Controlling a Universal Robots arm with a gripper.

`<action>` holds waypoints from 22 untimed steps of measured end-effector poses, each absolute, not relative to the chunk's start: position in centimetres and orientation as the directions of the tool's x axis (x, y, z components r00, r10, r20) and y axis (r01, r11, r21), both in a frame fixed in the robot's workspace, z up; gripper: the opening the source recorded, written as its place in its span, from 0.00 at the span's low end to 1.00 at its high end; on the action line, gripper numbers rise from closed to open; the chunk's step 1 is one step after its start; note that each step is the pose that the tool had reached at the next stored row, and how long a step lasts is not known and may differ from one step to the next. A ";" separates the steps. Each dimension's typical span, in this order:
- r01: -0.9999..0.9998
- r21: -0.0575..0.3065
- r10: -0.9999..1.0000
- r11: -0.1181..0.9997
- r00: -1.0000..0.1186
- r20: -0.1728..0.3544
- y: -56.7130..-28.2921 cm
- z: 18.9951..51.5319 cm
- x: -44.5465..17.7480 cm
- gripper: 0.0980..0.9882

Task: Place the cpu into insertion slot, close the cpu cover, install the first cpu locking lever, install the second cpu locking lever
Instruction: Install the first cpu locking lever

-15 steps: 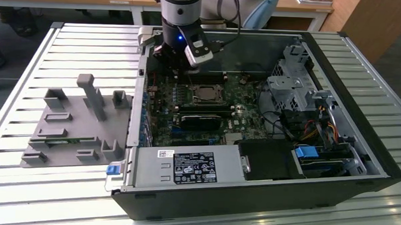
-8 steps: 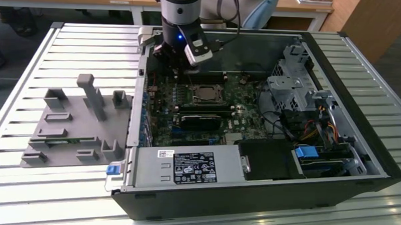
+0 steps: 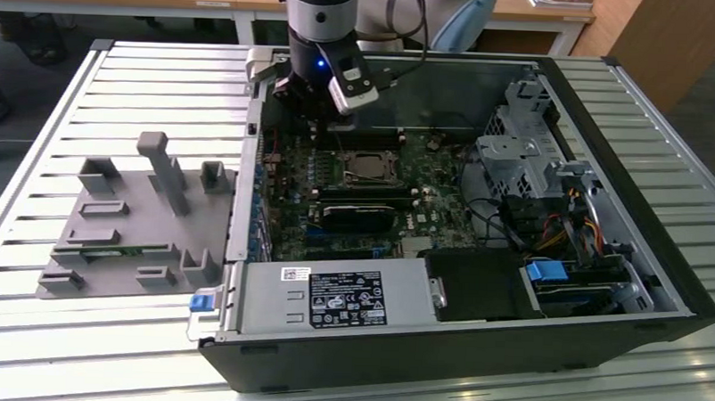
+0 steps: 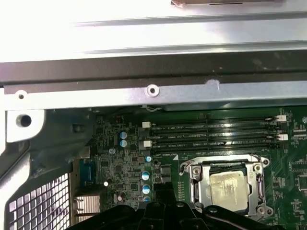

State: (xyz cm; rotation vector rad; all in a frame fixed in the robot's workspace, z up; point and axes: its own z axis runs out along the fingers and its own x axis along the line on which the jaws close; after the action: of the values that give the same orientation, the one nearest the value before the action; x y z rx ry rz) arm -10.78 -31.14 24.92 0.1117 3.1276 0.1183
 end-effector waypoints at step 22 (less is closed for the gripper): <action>0.071 0.076 0.072 0.995 -0.997 -0.007 -29.8 24.9 -10.4 0.01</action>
State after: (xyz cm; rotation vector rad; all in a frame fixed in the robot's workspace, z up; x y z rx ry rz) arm -10.40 -29.84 24.89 0.1116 3.1277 0.1183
